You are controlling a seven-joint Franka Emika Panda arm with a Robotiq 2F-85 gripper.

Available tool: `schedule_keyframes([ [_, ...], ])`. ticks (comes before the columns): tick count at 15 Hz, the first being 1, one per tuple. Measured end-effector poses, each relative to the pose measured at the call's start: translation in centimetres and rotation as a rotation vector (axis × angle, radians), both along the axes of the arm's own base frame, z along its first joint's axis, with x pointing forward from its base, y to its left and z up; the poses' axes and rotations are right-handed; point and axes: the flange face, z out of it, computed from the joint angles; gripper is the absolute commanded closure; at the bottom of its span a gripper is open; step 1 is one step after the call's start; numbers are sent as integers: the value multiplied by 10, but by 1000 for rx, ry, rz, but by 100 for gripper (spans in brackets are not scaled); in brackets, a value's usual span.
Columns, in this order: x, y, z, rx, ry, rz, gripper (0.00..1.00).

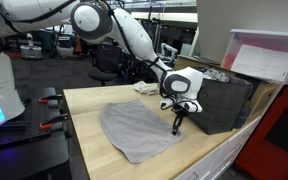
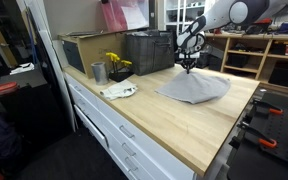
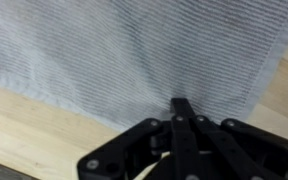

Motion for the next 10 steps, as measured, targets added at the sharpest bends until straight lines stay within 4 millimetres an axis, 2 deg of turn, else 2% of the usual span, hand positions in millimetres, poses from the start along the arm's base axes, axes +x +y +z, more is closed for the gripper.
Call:
schedule_keyframes([
  [5,6,-11,10,50,-67,-56,100],
  [10,-3,-11,47,154,-73,-37,100],
])
